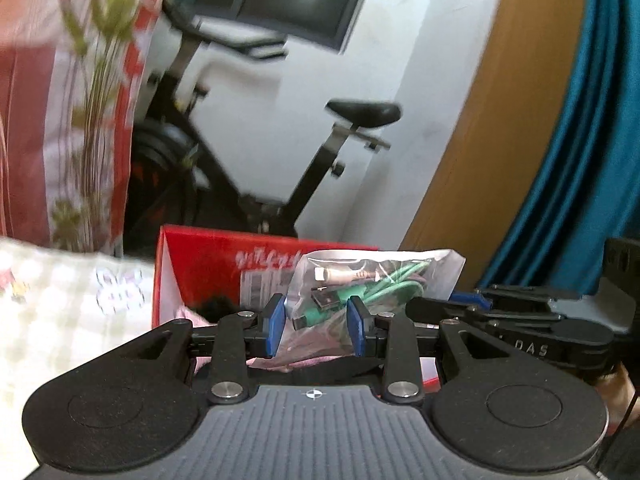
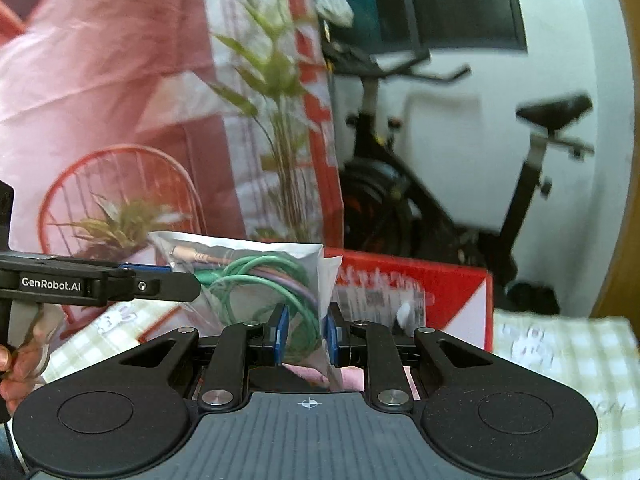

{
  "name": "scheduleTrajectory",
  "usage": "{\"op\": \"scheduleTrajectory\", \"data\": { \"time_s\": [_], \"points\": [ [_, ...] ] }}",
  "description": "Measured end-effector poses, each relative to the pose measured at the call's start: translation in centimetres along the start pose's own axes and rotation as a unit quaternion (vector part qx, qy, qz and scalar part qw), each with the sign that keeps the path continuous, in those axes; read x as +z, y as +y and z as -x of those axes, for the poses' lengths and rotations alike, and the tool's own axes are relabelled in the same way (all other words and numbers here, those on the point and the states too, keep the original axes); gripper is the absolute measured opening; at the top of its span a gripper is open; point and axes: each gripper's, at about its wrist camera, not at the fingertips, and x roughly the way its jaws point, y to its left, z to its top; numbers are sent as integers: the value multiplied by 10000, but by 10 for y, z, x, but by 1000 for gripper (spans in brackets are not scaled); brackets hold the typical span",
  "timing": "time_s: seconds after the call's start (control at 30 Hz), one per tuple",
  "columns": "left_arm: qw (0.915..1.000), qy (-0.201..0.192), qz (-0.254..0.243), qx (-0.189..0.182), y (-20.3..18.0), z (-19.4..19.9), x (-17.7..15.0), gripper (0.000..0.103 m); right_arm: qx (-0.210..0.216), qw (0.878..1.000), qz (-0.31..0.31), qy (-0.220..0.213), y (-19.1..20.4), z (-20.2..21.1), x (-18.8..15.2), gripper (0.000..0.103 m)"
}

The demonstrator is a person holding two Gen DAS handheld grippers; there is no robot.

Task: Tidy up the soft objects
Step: 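Lower the cable bag into the red box and open the left gripper, then move the left tool down to the blue-and-white packet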

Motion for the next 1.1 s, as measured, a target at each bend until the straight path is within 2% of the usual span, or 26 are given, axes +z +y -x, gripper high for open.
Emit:
{"op": "scheduleTrajectory", "data": {
  "time_s": [0.13,0.27,0.43,0.53,0.67,0.9,1.1],
  "points": [
    [9981,443,398,147,10,-29,-4,35,-40,9974,-482,538,-18,-31,-10,18],
    [9964,724,364,263,13,-49,-11,36,-133,9931,-792,859,-27,-51,-24,18],
    [9943,972,242,375,19,-63,-19,36,-241,9904,-871,1046,-33,-66,-35,19],
    [9937,974,68,559,18,-67,-21,38,-336,9902,-879,1028,-32,-71,-37,21],
    [9943,803,-26,695,21,-60,-19,59,-532,9923,-693,881,-30,-71,-37,27],
    [9949,572,-332,759,14,-37,-20,61,-587,9957,-404,591,-23,-53,-33,28],
    [9950,512,-461,725,0,-9,-28,61,-459,9983,-168,305,-8,-20,-33,28]
  ]
}}
